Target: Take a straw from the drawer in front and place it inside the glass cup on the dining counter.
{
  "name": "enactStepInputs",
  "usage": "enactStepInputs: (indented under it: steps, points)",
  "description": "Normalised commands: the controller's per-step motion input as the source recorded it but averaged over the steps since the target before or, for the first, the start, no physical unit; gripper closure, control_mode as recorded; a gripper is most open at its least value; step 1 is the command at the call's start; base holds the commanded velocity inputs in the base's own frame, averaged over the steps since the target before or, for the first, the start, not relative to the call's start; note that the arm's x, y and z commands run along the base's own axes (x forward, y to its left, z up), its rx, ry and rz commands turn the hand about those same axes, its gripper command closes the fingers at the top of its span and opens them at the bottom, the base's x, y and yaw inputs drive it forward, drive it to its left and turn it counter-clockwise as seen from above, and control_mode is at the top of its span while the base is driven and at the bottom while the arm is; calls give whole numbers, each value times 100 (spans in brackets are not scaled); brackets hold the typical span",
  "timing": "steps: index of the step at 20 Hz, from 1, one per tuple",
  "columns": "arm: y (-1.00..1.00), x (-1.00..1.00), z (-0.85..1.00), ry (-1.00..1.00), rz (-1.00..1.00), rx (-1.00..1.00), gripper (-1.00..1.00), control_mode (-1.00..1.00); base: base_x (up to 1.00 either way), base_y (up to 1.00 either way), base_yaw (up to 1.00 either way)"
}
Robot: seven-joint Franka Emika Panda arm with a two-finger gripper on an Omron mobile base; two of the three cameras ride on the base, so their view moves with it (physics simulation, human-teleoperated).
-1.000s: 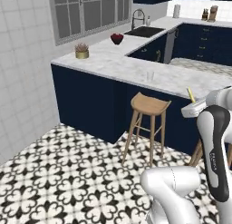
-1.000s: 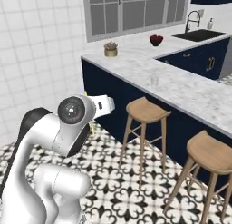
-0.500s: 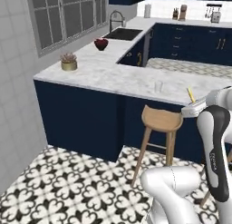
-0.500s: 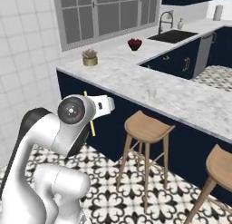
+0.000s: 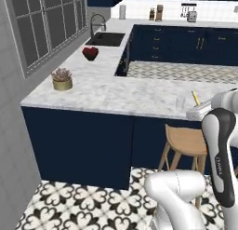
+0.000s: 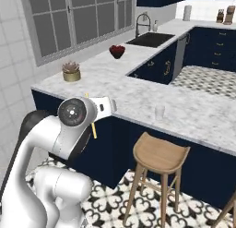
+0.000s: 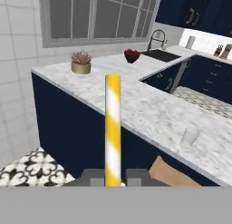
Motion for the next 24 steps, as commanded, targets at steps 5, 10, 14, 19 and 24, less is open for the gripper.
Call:
enactStepInputs:
  steps: [5,10,14,19,24]
  points:
    - [0,0,0,0,0,0,100,100,99,62,-39]
    - [0,0,0,0,0,0,100,100,90,58,-40]
    - [0,0,0,0,0,0,100,100,73,63,-39]
    - [0,0,0,0,0,0,100,100,46,70,-35]
    - [0,0,0,0,0,0,100,100,58,7,-38]
